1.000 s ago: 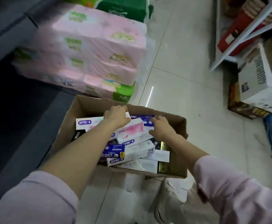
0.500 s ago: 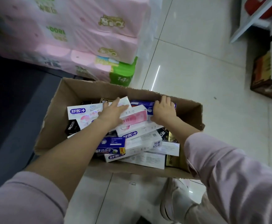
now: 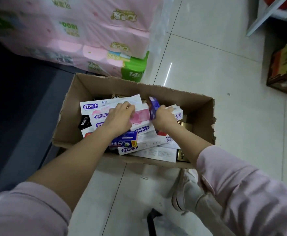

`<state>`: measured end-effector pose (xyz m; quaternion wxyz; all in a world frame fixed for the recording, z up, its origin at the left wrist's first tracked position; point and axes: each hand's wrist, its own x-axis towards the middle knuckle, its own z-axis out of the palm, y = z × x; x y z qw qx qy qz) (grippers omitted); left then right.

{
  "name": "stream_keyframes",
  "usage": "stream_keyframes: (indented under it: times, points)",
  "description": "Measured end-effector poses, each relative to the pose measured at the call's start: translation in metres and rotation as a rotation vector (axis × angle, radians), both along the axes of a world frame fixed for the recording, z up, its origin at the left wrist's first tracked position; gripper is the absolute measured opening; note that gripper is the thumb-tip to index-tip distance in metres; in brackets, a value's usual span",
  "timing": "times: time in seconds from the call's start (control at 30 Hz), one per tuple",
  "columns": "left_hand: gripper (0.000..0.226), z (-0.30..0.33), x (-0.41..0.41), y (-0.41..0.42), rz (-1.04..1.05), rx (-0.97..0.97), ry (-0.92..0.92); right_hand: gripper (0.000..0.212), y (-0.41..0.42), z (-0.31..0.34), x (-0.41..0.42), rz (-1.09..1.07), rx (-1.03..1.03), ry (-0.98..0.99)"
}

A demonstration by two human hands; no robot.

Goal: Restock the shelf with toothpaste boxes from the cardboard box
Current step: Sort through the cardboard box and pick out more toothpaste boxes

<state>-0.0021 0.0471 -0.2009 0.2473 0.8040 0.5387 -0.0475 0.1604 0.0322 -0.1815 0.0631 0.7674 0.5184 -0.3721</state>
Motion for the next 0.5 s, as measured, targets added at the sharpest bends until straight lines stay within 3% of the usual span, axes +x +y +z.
stream_keyframes:
  times: [0.07, 0.17, 0.23, 0.3, 0.37, 0.5]
  points:
    - [0.021, 0.006, -0.012, -0.012, -0.036, -0.101, -0.012, 0.044, -0.001, 0.01, 0.0, -0.213, -0.03, 0.163]
    - [0.063, 0.004, -0.03, -0.027, -0.098, -0.364, 0.169, 0.033, -0.011, 0.026, -0.003, -0.658, -0.105, 0.532]
    - [0.073, -0.003, -0.037, -0.035, -0.091, -0.388, 0.31, 0.042, -0.022, 0.033, -0.007, -0.823, -0.171, 0.693]
    - [0.066, -0.011, -0.038, -0.038, -0.042, -0.343, 0.314, 0.047, -0.033, 0.033, -0.013, -0.866, -0.221, 0.769]
    - [0.06, -0.012, -0.035, -0.039, 0.066, -0.302, 0.175, 0.043, -0.041, 0.032, -0.019, -0.88, -0.27, 0.828]
    - [0.05, 0.006, -0.044, -0.034, 0.48, -0.334, -0.369, 0.041, -0.051, 0.036, -0.026, -0.853, -0.29, 0.869]
